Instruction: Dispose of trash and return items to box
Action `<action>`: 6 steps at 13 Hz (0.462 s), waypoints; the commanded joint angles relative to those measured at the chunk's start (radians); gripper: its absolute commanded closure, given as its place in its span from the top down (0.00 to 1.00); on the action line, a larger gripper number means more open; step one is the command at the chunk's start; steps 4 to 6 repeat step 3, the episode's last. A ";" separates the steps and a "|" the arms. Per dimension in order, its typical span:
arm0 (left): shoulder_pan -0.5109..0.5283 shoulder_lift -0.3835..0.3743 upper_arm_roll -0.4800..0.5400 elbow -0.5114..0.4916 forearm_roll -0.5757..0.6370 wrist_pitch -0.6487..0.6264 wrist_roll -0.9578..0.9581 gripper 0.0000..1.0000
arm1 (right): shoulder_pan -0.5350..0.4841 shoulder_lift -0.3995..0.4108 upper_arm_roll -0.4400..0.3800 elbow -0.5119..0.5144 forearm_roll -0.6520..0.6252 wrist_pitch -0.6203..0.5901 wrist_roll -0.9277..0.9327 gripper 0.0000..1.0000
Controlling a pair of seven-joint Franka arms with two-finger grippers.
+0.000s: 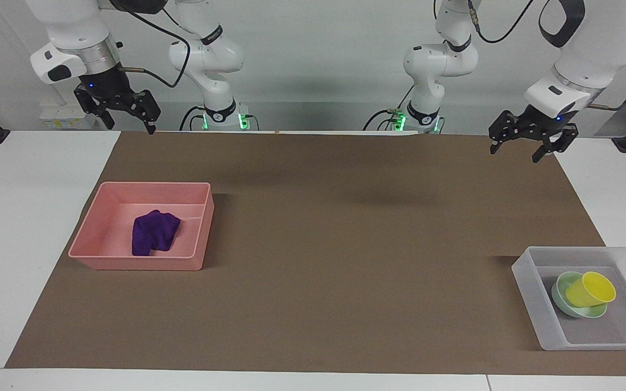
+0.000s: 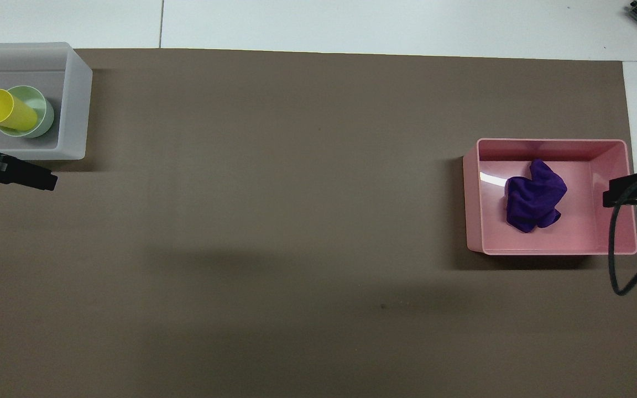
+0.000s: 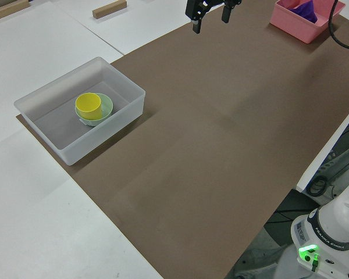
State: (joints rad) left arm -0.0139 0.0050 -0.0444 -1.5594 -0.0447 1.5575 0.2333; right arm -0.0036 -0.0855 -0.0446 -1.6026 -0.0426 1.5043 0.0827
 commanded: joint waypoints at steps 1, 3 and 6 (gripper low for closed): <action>-0.001 -0.031 0.000 -0.041 0.016 0.023 -0.017 1.00 | -0.012 -0.028 0.006 -0.028 -0.002 -0.001 -0.021 1.00; 0.000 -0.033 0.000 -0.042 0.016 0.023 -0.017 1.00 | -0.012 -0.028 0.006 -0.028 -0.002 -0.001 -0.021 1.00; 0.000 -0.033 0.000 -0.042 0.016 0.023 -0.017 1.00 | -0.012 -0.028 0.006 -0.028 -0.002 -0.001 -0.021 1.00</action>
